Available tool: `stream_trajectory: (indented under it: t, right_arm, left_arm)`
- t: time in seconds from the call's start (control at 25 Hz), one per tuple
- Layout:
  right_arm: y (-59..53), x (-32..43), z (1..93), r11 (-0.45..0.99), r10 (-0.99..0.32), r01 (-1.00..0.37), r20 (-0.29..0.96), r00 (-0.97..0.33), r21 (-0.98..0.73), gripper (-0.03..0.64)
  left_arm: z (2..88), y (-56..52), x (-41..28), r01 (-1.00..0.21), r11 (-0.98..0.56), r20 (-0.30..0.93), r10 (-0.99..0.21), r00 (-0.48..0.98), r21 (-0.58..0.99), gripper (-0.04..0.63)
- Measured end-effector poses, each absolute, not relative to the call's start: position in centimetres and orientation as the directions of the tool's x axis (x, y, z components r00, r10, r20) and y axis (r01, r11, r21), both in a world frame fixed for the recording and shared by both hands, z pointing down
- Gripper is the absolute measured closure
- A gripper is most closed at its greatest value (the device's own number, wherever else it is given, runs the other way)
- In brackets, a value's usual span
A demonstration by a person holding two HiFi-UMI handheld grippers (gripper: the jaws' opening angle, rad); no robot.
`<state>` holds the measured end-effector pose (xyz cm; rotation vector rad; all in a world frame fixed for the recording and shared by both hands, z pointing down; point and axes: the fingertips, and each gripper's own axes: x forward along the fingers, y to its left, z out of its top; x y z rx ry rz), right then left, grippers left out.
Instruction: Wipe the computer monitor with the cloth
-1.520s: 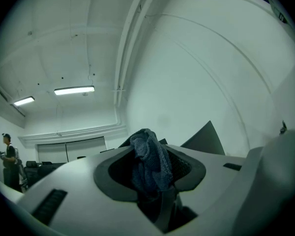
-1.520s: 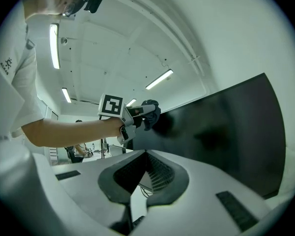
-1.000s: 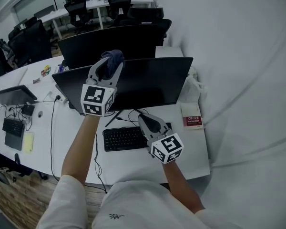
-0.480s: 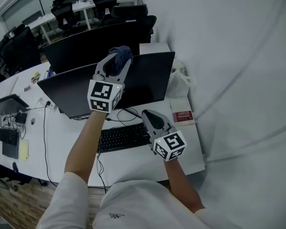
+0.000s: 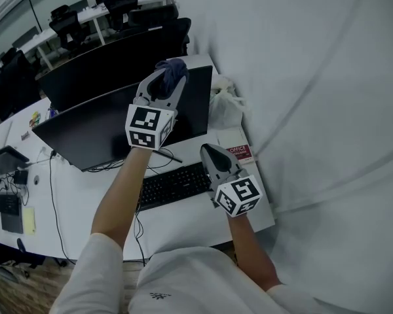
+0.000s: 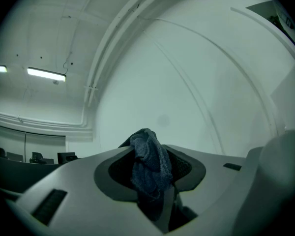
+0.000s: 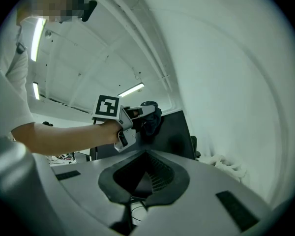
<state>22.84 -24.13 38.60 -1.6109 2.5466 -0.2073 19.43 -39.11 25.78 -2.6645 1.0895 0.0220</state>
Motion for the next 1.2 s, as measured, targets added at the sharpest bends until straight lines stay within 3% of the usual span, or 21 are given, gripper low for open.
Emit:
stream_trajectory:
  t: [0.72,1.2]
  right_arm:
    - [-21.9,31.0,40.0,0.280,-0.958,-0.937,-0.006,-0.285,-0.211,0.598]
    - [-21.9,35.1,42.9,0.220,-0.972,-0.936,0.022,-0.235,-0.275,0.597]
  left_arm:
    - [27.8,-39.1,29.8,-0.604,-0.765,-0.080,-0.603,0.794,-0.222,0.440]
    - [33.2,-39.5,32.0,-0.611,-0.760,-0.004,-0.626,0.780,-0.222,0.442]
